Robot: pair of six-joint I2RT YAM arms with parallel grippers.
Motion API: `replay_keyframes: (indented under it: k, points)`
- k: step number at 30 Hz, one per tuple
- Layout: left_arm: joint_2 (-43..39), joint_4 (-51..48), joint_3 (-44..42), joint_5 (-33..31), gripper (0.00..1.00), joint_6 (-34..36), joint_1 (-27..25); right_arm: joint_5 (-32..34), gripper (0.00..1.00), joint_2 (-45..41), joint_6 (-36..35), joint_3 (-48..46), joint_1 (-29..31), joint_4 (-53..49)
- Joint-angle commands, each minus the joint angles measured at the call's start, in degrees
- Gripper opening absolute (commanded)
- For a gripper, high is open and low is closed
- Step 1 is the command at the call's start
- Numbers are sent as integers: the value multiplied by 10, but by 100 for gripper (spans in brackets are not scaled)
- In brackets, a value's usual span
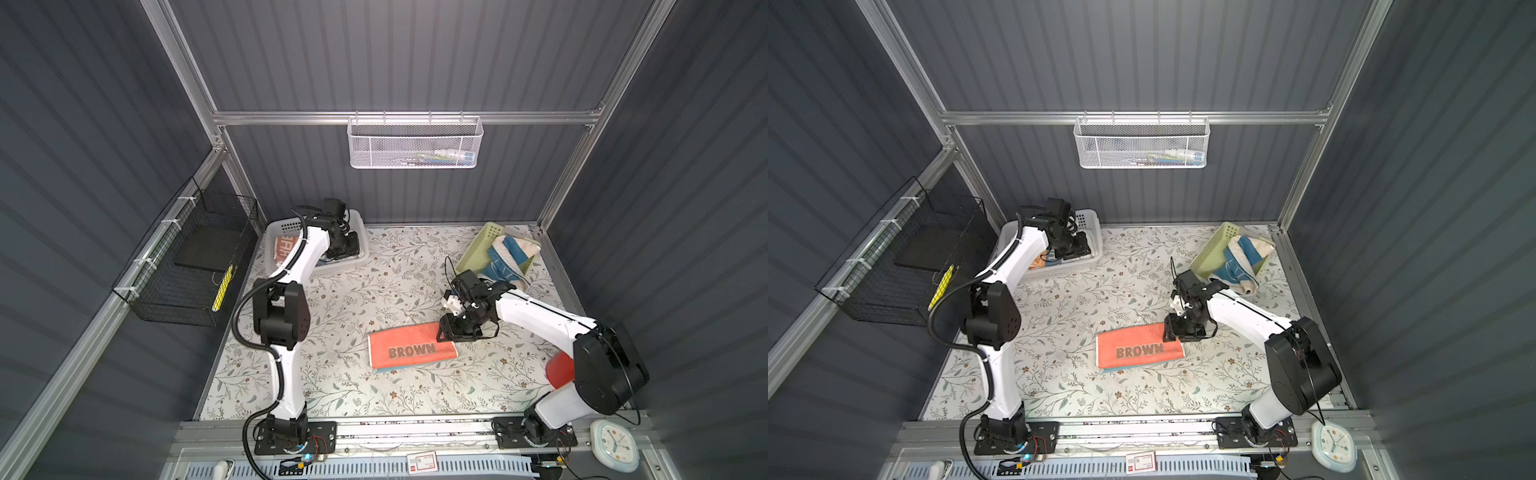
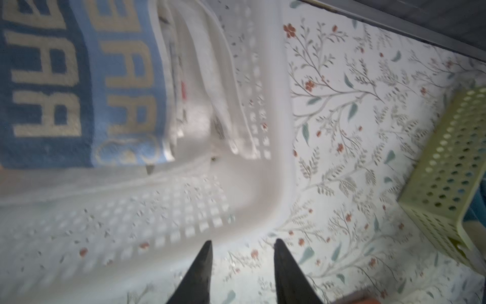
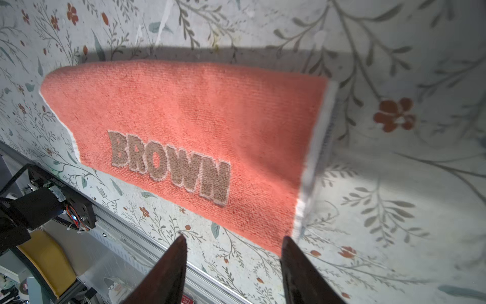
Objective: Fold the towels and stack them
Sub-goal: 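Move the left gripper over the white basket while the right gripper holds the towel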
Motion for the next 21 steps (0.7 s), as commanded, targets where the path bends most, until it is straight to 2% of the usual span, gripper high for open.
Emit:
replay_keyframes:
  k: [1, 4, 13, 15, 21]
  points:
    - [65, -70, 74, 2, 37, 47, 4, -11, 58, 14, 14, -7, 12, 24]
    - [78, -105, 73, 26, 36, 43, 3, -16, 57, 27, 20, -15, 15, 37]
    - [-92, -34, -198, 74, 35, -7, -28, -23, 57, 37, 23, -43, 16, 51]
    - [-136, -24, -243, 79, 38, -14, -44, -22, 57, 32, 24, -48, 16, 51]
    - [-277, -34, -303, 44, 51, -16, -50, -19, 57, 22, 25, -58, 17, 50]
